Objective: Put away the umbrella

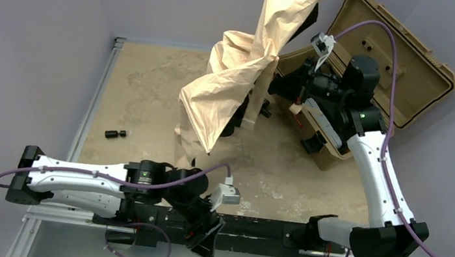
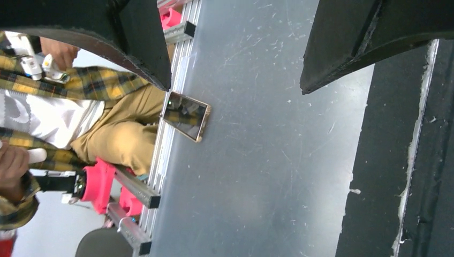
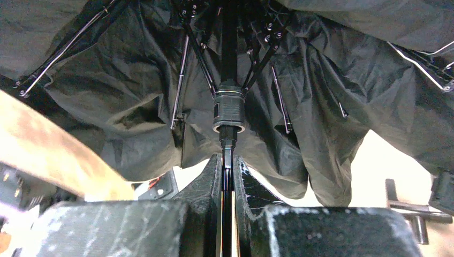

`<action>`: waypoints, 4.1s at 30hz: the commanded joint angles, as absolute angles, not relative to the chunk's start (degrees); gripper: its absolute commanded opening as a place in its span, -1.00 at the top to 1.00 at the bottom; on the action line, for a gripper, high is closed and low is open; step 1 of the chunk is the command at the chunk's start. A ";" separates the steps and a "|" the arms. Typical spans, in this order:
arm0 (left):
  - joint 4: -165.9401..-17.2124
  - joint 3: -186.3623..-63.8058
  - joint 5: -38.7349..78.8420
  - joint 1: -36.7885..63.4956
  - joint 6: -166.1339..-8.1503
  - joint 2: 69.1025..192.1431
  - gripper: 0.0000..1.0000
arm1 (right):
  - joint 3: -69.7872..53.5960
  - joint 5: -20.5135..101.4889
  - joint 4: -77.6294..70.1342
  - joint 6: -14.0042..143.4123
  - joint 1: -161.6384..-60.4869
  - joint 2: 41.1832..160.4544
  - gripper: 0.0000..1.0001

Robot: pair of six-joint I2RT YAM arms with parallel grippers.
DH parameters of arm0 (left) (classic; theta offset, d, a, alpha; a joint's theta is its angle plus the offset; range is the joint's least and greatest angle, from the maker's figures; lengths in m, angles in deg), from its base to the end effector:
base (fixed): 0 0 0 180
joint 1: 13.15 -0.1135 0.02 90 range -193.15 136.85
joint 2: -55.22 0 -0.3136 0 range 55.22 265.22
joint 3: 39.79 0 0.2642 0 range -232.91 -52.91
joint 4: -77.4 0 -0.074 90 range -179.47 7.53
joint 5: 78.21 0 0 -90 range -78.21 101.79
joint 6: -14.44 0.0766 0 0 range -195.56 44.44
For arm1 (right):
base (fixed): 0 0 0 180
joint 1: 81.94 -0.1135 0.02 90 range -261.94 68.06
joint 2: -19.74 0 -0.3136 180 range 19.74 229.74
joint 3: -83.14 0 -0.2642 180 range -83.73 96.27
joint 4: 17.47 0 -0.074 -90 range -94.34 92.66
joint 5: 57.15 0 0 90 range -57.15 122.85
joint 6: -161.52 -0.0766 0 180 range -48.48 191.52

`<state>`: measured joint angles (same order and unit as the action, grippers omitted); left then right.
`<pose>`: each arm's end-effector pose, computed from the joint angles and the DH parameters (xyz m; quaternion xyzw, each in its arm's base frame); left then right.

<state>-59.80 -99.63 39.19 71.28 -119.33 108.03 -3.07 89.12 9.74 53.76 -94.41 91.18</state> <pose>-0.0149 -0.2103 0.3127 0.4017 0.7734 -0.4904 0.0038 0.2603 0.1228 0.5014 -0.2887 0.6635 0.4908 0.4854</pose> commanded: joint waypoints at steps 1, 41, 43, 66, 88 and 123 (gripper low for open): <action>-57.12 -109.39 45.57 72.88 -112.85 115.19 -0.74 | -2.03 84.08 3.99 53.24 -94.68 90.75 1.00; -40.44 -141.06 -41.67 86.46 -81.81 86.37 -1.00 | 6.54 97.47 33.45 110.91 -106.79 102.24 1.00; -39.78 -140.81 -42.28 87.53 -81.19 88.37 -1.00 | 1.63 96.52 30.18 109.62 -106.80 101.09 1.00; -46.40 -131.89 16.17 34.30 -92.86 99.07 -0.91 | 3.36 92.22 22.43 98.07 -103.78 107.53 1.00; -71.69 -87.35 41.65 32.95 -91.26 84.82 -0.78 | -9.91 96.17 13.50 98.13 -103.38 105.15 1.00; -106.14 -80.30 10.05 32.91 -99.10 106.57 1.00 | -13.34 94.20 27.09 107.26 -109.42 100.38 1.00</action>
<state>-99.32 -80.92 10.82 33.14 -99.44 104.84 -18.17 92.13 22.81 103.81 -108.04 102.89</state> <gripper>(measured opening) 0.003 0.038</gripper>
